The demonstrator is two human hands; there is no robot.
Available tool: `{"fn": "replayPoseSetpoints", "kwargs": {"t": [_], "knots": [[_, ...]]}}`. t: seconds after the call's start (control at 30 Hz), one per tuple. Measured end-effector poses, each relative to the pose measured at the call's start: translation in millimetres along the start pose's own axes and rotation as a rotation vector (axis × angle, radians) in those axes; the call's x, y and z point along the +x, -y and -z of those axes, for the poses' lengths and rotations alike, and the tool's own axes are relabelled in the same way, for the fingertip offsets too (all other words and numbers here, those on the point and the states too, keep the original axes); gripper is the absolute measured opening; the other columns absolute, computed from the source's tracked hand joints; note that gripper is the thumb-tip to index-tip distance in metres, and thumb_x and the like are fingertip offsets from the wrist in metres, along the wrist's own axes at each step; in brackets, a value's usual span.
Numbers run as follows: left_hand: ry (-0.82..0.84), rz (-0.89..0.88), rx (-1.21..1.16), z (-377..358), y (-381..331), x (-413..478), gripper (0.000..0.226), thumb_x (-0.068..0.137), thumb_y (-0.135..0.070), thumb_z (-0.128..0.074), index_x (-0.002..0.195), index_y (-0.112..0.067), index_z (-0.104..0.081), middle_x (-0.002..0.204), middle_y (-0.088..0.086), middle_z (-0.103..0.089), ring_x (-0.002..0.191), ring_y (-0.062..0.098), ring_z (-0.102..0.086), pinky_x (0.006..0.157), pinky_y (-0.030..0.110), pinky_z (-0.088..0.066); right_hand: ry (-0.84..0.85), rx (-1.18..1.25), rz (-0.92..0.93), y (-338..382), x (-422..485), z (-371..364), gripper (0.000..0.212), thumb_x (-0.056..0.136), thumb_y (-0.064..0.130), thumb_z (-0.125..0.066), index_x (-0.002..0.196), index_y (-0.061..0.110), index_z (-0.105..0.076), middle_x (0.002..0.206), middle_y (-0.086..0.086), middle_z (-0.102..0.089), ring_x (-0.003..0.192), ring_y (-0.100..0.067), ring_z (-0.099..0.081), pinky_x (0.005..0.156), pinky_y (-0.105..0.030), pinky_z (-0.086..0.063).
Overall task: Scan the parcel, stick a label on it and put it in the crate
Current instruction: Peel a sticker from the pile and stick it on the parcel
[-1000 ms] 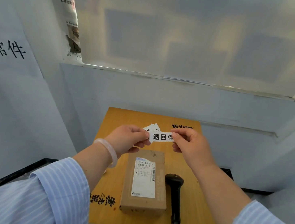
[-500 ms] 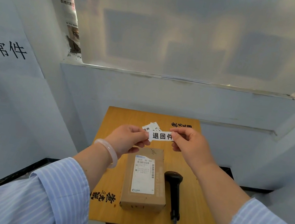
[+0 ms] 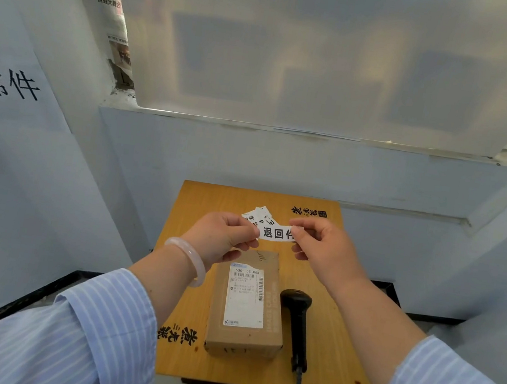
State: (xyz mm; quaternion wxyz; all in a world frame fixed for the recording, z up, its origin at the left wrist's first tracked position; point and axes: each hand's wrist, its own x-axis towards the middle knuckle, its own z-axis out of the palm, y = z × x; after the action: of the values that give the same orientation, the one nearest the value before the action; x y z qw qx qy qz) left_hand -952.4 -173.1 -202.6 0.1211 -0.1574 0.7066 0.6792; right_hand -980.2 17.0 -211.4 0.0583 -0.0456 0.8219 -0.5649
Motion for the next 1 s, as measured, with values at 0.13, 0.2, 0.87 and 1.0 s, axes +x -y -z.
{"fn": "replayPoseSetpoints", "kwargs": {"t": [0.13,0.2,0.87,1.0], "knots": [[0.003,-0.024,-0.003,-3.6,-0.6,-1.1,0.006,0.084,-0.017,-0.071,0.081,-0.012,-0.072,0.072,0.001,-0.073,0.070,0.014,-0.059,0.076,0.033,-0.053,0.033,-0.046,0.010,-1.9,0.2,-3.6,0.015,0.094,0.023,-0.059,0.108,0.026,-0.063,0.091,0.009,-0.069,0.079,-0.013,-0.067,0.067,-0.022,-0.058],[0.008,-0.038,0.005,-4.2,-0.3,-1.7,0.007,0.084,-0.019,-0.072,0.082,-0.012,-0.072,0.073,0.001,-0.072,0.070,0.013,-0.059,0.076,0.033,-0.053,0.024,-0.049,0.011,-2.4,0.6,-5.0,0.019,0.093,0.023,-0.061,0.112,0.027,-0.061,0.094,0.010,-0.067,0.085,-0.013,-0.066,0.068,-0.020,-0.055],[0.001,-0.136,0.177,-6.0,6.7,-2.7,0.011,0.091,-0.021,-0.061,0.088,-0.017,-0.070,0.071,-0.008,-0.073,0.070,0.006,-0.063,0.072,0.026,-0.054,0.130,-0.023,0.063,4.6,-6.9,-17.0,0.023,0.091,0.026,-0.063,0.114,0.028,-0.065,0.108,0.009,-0.066,0.101,-0.004,-0.061,0.079,-0.014,-0.047],[0.014,-0.145,0.149,-7.8,5.5,-4.5,0.012,0.091,-0.017,-0.059,0.088,-0.015,-0.070,0.069,-0.007,-0.072,0.066,0.004,-0.062,0.069,0.024,-0.054,0.168,-0.020,0.047,6.2,-7.6,-15.9,0.019,0.092,0.027,-0.062,0.110,0.030,-0.065,0.109,0.013,-0.064,0.104,0.001,-0.057,0.081,-0.013,-0.043]]}}
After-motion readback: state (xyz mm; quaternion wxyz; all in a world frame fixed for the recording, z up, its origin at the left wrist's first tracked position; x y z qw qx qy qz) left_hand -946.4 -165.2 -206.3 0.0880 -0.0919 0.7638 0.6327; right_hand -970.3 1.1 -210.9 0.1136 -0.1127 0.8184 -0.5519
